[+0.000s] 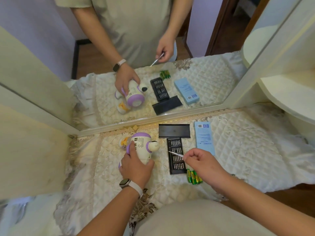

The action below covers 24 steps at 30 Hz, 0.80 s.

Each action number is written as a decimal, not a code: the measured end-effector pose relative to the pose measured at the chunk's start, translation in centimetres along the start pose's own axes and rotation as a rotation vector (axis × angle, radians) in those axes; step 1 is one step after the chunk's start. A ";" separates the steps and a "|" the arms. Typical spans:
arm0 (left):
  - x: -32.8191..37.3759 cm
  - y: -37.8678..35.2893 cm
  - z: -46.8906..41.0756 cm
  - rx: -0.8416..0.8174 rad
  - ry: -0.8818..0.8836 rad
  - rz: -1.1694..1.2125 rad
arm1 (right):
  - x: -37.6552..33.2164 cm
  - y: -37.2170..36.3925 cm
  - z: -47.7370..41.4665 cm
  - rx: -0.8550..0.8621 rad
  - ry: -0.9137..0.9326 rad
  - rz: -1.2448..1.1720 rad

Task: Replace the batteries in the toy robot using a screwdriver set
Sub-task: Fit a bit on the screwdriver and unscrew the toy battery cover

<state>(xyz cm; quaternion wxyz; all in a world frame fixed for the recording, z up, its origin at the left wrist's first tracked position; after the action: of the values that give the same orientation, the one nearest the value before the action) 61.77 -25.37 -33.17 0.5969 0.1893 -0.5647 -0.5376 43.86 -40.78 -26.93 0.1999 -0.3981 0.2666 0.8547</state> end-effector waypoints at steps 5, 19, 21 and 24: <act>0.5 1.5 1.0 -0.004 0.027 0.282 | -1.9 0.4 -0.9 -0.086 0.097 0.079; 9.3 11.8 1.6 0.081 -0.166 0.903 | -15.2 3.3 2.2 -0.083 0.628 0.358; 10.2 13.0 1.9 0.112 -0.200 0.883 | -16.7 3.7 3.0 -0.030 0.713 0.391; 11.6 14.9 2.5 0.170 -0.266 0.847 | -18.4 4.0 4.0 0.046 0.826 0.435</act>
<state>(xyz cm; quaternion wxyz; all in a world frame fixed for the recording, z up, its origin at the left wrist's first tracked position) 63.48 -29.11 -14.59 0.6687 -0.0807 -0.7064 -0.2174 50.42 -43.81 -9.11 -0.0980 -0.6353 0.4199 0.6407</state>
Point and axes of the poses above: each hand's wrist, its own z-axis away from the middle knuckle, its own y-axis out of the back of the hand, x = y × z, the point moved 6 cm from there along -z, towards the middle knuckle, and after that the axes turned 2 degrees about z, right-handed, at the moved point
